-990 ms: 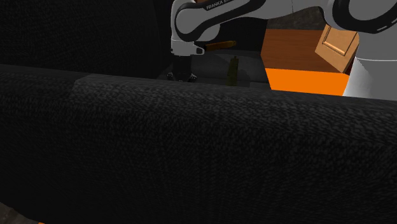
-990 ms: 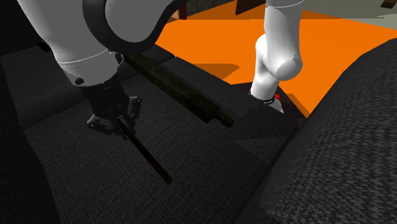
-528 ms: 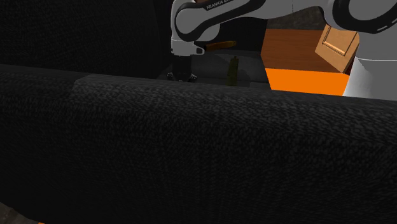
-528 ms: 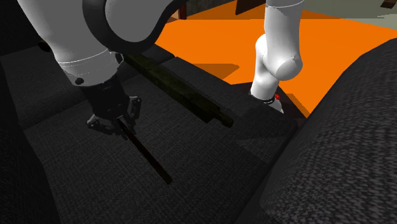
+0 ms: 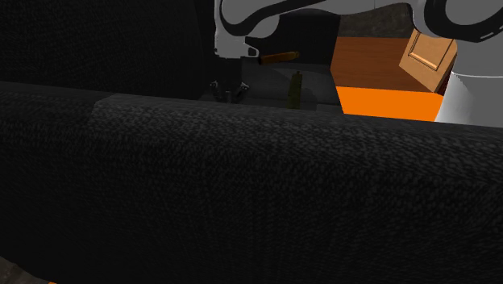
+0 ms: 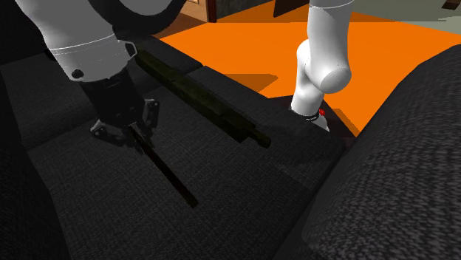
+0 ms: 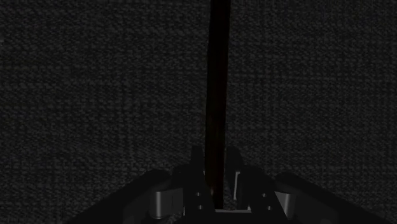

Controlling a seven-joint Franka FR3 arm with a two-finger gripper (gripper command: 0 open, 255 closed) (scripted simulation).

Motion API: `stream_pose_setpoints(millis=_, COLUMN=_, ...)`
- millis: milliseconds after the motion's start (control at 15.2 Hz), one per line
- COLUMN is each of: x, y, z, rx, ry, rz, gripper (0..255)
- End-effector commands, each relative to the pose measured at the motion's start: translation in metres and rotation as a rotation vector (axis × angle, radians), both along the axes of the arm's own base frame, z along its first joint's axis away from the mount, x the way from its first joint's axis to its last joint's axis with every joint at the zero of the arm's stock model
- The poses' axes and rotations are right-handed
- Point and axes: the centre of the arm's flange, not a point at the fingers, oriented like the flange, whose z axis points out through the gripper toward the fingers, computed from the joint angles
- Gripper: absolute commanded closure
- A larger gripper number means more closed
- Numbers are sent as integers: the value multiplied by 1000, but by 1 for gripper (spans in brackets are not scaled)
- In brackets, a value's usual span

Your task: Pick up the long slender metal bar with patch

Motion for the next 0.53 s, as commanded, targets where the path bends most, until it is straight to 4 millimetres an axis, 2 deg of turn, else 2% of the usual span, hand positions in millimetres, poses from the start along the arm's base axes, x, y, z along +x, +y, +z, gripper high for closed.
stream_pose_setpoints(millis=0, x=-1, y=-1, z=11, rx=0, ry=0, rz=0, gripper=255)
stream_pose_setpoints(millis=330, x=-1, y=-1, z=38, rx=0, ry=0, rz=0, gripper=255)
stream_pose_setpoints(millis=462, x=-1, y=-1, z=38, rx=0, ry=0, rz=0, gripper=255)
